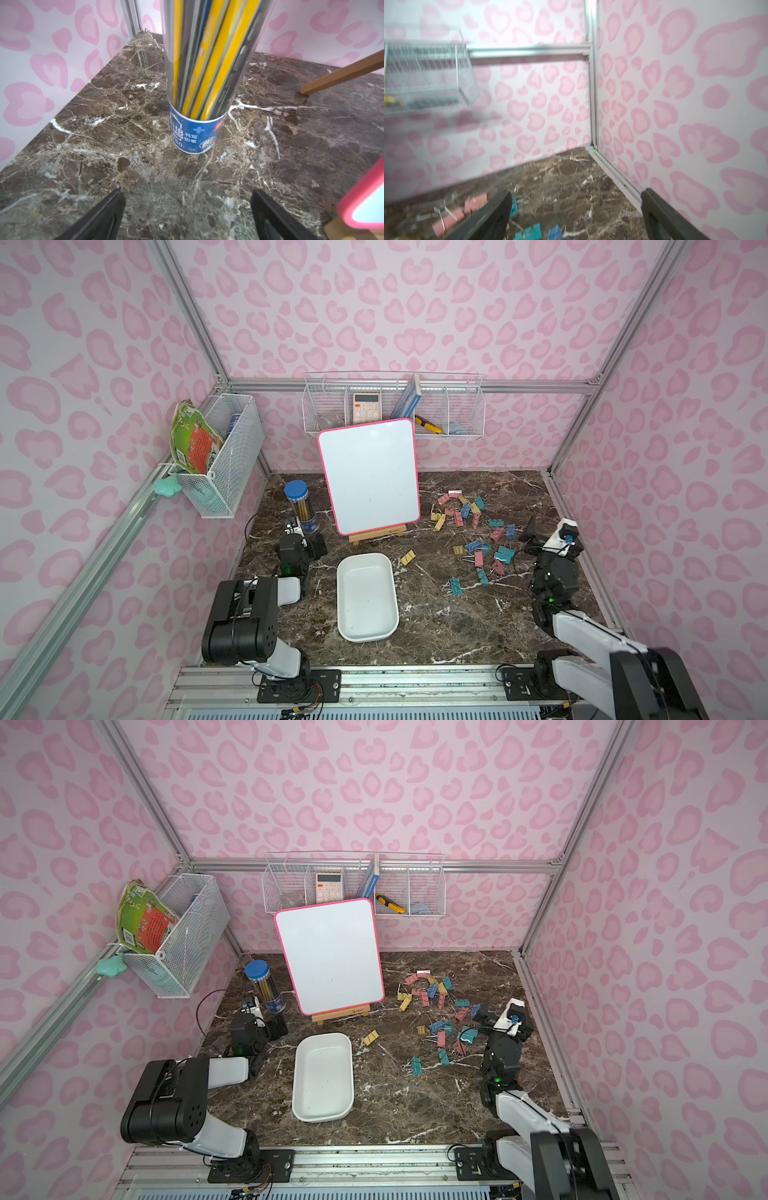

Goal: Put the binder clips in the storage box
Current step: Adjust the storage box at the center of the board.

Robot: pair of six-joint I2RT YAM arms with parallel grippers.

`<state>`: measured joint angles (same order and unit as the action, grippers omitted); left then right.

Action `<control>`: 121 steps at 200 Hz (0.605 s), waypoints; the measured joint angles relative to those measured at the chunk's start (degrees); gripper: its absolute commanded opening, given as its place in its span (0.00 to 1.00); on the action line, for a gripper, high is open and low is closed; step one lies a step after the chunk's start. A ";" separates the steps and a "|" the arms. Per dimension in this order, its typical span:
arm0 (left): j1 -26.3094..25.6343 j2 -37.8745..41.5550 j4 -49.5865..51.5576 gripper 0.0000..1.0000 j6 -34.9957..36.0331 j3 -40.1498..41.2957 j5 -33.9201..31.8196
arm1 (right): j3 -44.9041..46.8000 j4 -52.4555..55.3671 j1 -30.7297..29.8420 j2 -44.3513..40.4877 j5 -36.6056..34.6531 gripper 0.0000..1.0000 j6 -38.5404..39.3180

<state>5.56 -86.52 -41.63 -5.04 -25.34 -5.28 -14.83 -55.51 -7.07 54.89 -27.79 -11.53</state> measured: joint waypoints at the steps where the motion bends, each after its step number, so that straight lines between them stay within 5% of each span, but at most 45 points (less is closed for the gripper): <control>1: 0.00 0.17 0.13 0.99 0.07 -0.02 0.07 | -0.28 0.68 0.04 -0.59 -0.09 0.99 -0.44; 31: -1.92 10.93 9.53 0.99 -0.83 -2.93 -1.20 | -6.88 21.22 1.14 -14.82 4.13 0.97 -13.33; 68: -10.56 22.47 24.11 0.98 -6.88 -9.40 -1.66 | -14.10 39.76 -5.35 -13.46 17.92 0.97 -21.40; 98: -25.81 14.67 42.03 0.92 -1.64 -27.34 3.72 | -17.40 46.60 -16.59 -6.27 27.67 0.97 -22.84; 121: -32.37 4.13 59.74 0.90 6.91 -41.59 6.60 | -18.29 47.50 -23.26 -2.93 30.29 0.97 -22.38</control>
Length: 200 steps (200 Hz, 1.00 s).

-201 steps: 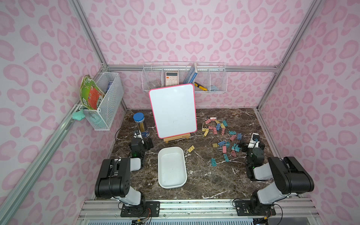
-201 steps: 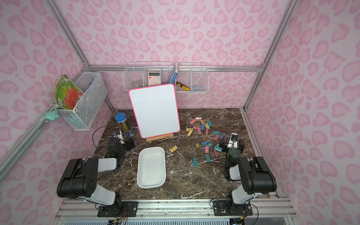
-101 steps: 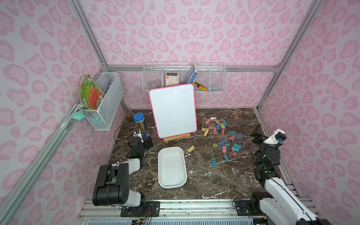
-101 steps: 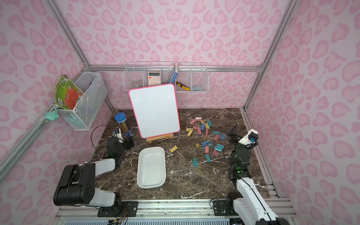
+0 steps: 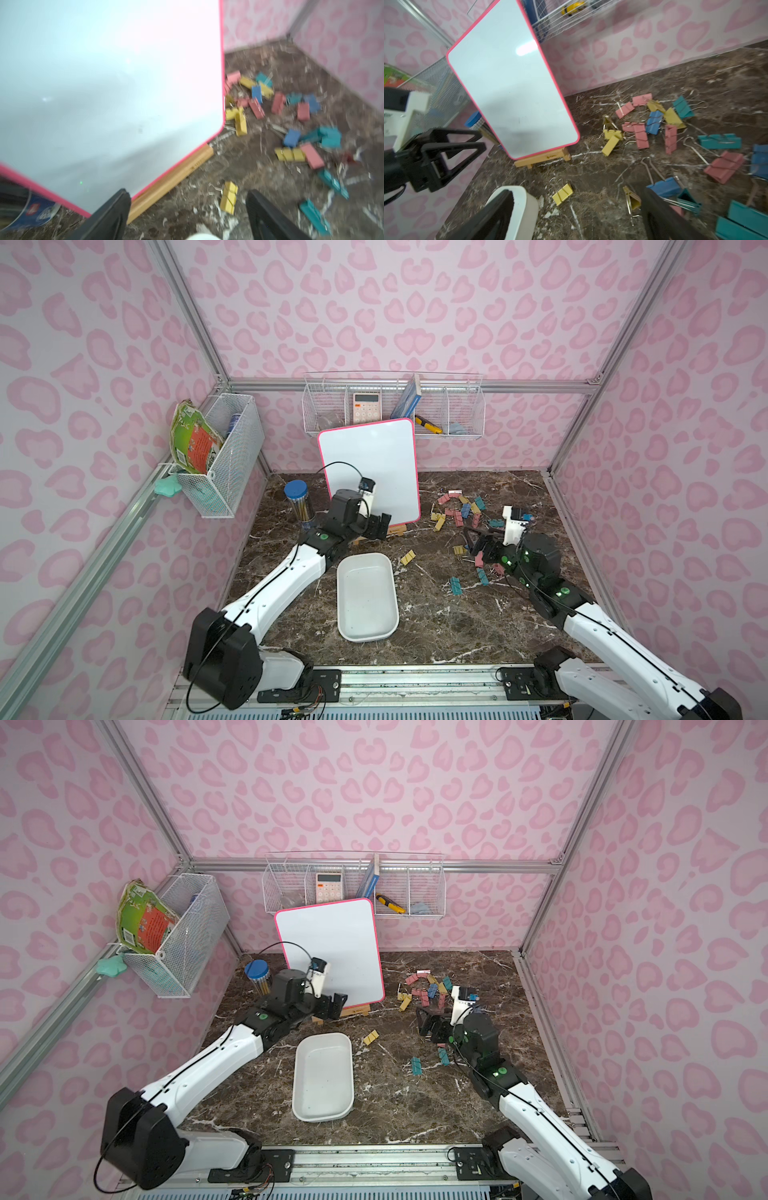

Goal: Put the binder clips in the storage box
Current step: Adjust the storage box at the center of the board.

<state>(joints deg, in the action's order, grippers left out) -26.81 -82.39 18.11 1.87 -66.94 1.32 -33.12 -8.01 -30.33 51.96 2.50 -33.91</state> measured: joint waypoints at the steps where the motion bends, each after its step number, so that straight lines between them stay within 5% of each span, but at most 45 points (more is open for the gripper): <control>1: -0.13 -0.42 0.66 0.90 0.28 -0.48 0.11 | 0.00 0.00 -0.15 0.09 0.07 0.97 0.04; 54: 0.31 -13.18 29.92 0.89 16.65 -11.45 0.15 | -0.04 0.00 -3.02 2.27 2.05 0.97 1.42; 131: 2.89 -23.54 34.01 0.81 22.08 -12.96 -0.37 | 3.02 0.02 -3.32 -4.15 1.07 0.97 1.57; 200: 2.84 -26.58 30.64 0.32 18.08 -13.03 -0.87 | 3.78 0.00 -3.52 -4.59 -0.02 0.97 -0.39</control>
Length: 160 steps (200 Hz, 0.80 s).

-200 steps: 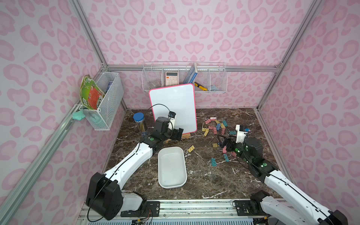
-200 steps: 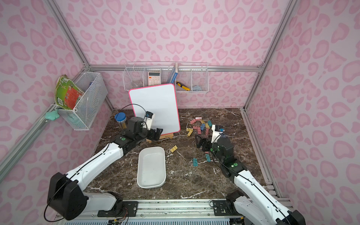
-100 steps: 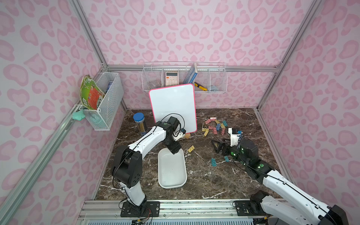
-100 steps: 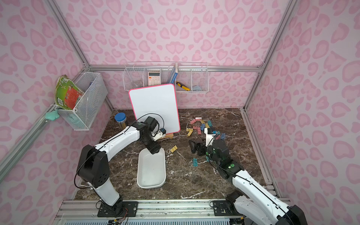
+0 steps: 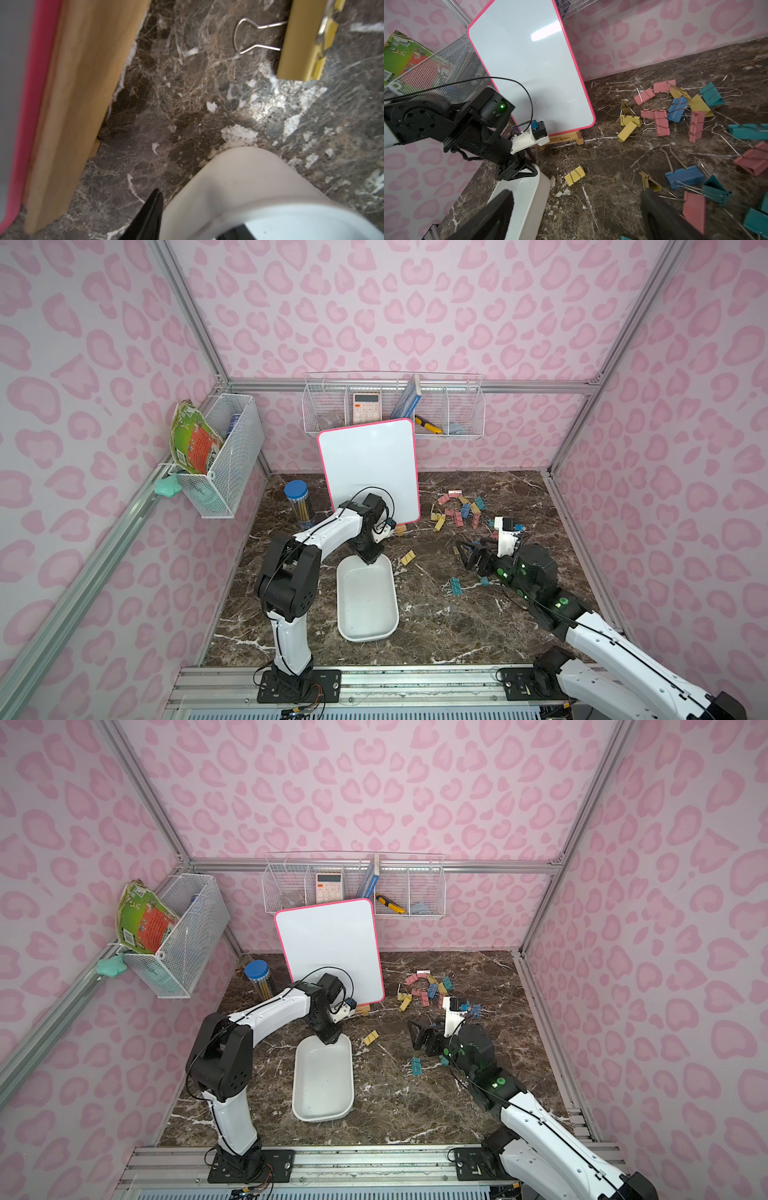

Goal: Put the binder clips in the storage box
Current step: Adjust the storage box at the center of the board.

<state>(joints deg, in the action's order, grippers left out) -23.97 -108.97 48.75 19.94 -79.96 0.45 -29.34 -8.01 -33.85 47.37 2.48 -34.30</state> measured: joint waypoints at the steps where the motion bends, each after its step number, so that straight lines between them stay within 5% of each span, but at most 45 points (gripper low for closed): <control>1: 0.00 0.00 0.02 0.32 -0.11 0.00 0.00 | 0.00 0.00 -0.02 0.02 -0.04 0.97 -0.02; 57: -1.77 4.94 2.08 0.09 -9.81 3.50 3.34 | 0.00 -0.09 -0.83 1.27 -0.37 0.97 -0.61; 95: -6.10 7.96 5.27 0.03 -18.14 5.16 5.03 | 0.00 -0.11 -1.11 2.05 -0.87 0.97 -1.77; 160: -15.39 17.42 4.31 0.06 -43.60 17.59 7.41 | -6.21 6.64 -2.25 9.68 -3.80 0.96 -3.61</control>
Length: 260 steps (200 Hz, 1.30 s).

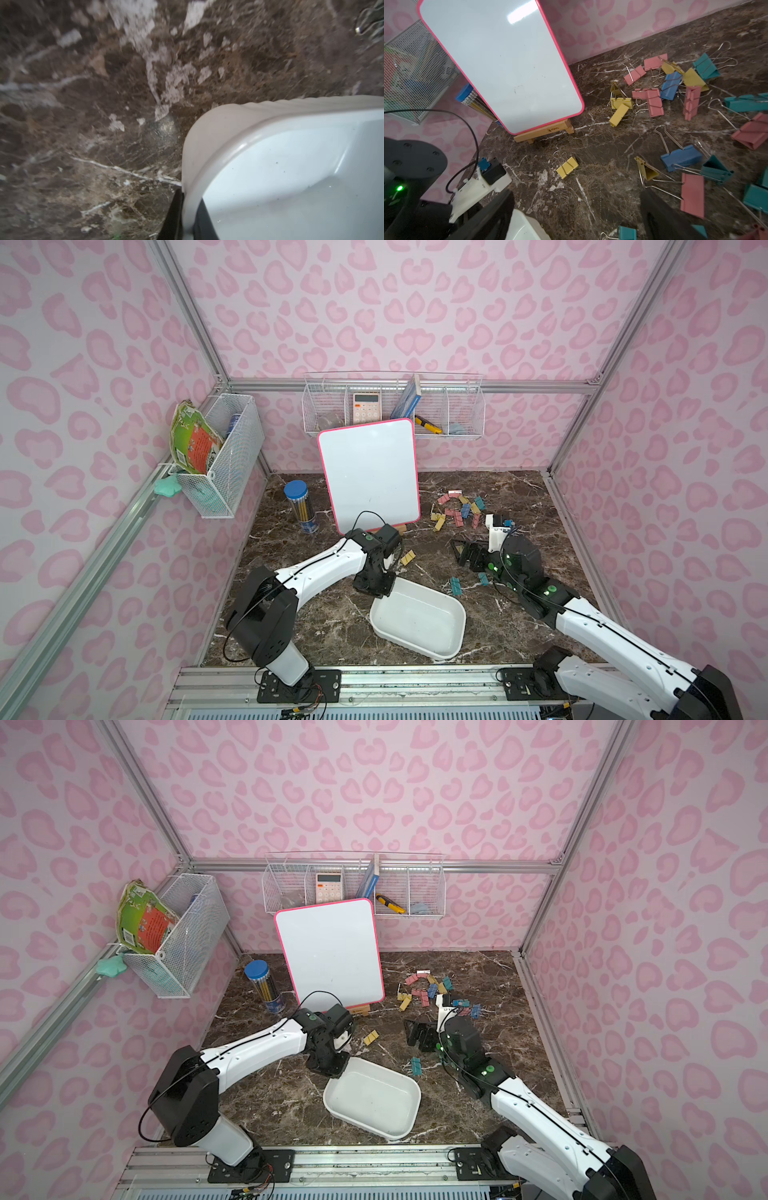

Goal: Put the binder clips in the storage box
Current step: Adjust the storage box at the center of the board.

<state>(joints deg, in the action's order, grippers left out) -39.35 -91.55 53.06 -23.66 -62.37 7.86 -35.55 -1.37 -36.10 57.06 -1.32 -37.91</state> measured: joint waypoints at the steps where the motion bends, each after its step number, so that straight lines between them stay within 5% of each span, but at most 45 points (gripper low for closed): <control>1: -0.20 0.09 -0.11 0.06 -0.57 0.37 -0.02 | -0.13 0.15 -0.04 0.17 -0.04 0.96 -0.02; 31: -3.56 2.51 -3.37 0.08 -9.57 5.60 -1.55 | -3.28 4.63 -1.75 5.01 -1.79 0.96 -0.66; 86: -4.96 5.92 -5.49 0.28 -16.31 8.04 -6.03 | -4.02 9.01 -2.99 8.04 -5.53 0.96 -1.25; 148: -4.96 12.63 -4.37 0.36 -16.70 3.96 -9.75 | -7.74 17.05 -3.02 16.41 -6.78 0.62 1.14; 161: -4.96 16.59 -4.11 0.53 -16.85 2.91 -11.76 | -9.84 18.93 -3.19 19.96 -6.67 0.59 1.14; 214: -3.50 31.91 -4.17 0.97 -17.90 5.46 -24.50 | -14.99 22.05 -7.37 29.05 -6.14 0.68 0.61; 260: -1.92 35.98 -5.60 0.99 -17.38 8.61 -28.02 | -15.28 23.43 -11.50 32.46 -8.44 0.57 -1.38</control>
<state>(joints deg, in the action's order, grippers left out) -41.28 -55.57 47.46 -41.04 -53.76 -20.16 -50.83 22.06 -47.59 89.52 -9.76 -39.29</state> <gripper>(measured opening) 0.992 0.606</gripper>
